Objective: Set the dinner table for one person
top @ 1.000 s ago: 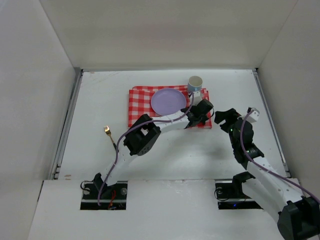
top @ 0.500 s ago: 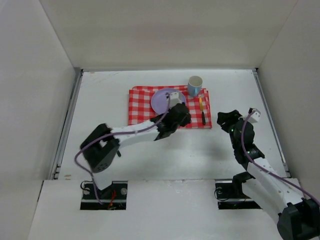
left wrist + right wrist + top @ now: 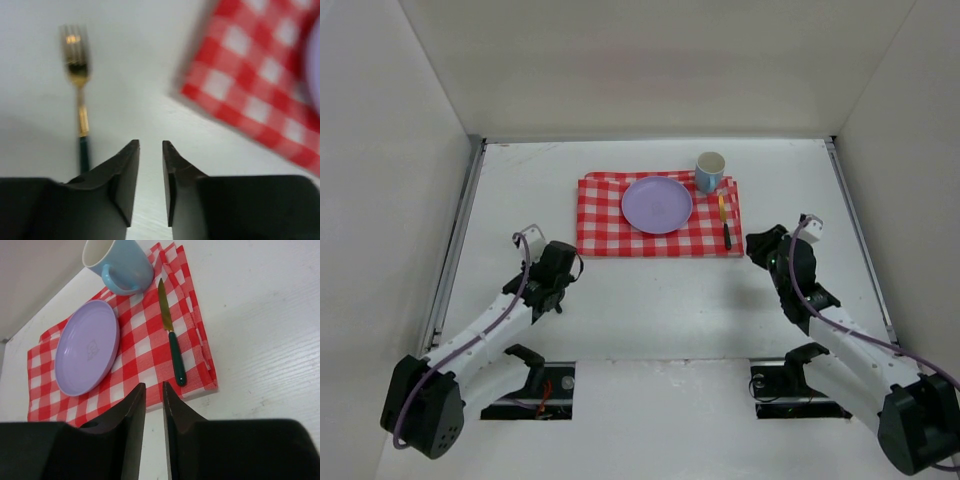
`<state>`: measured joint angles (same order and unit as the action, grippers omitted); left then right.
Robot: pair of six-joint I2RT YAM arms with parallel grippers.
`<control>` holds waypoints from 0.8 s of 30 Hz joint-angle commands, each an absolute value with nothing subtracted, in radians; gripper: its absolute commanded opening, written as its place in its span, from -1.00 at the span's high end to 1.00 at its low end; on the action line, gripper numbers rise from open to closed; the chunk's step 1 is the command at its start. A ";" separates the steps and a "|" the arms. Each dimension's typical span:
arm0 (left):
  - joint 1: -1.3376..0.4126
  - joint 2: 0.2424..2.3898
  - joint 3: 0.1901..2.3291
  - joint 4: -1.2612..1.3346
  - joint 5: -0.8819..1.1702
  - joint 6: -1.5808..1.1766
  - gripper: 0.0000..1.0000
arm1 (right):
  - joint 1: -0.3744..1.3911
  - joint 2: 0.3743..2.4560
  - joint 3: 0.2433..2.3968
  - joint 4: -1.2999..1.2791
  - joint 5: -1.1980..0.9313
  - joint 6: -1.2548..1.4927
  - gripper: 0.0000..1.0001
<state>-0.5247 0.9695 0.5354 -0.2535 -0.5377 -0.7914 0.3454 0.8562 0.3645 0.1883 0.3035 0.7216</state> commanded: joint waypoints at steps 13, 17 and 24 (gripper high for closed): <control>-0.372 1.088 0.459 -0.393 -0.463 -0.868 0.47 | 0.380 0.893 0.416 0.252 0.281 0.693 -0.02; -0.366 1.104 0.434 -0.339 -0.437 -0.868 0.54 | 0.393 0.890 0.416 0.262 0.291 0.693 -0.04; -0.346 1.089 0.419 -0.330 -0.406 -0.858 0.91 | 0.389 0.874 0.408 0.259 0.285 0.693 -0.07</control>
<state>-0.3576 1.1034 0.4461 -0.3244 -0.4564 -0.8623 0.3859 0.8902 0.3733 0.1959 0.2874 0.7036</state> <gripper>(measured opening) 0.132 0.529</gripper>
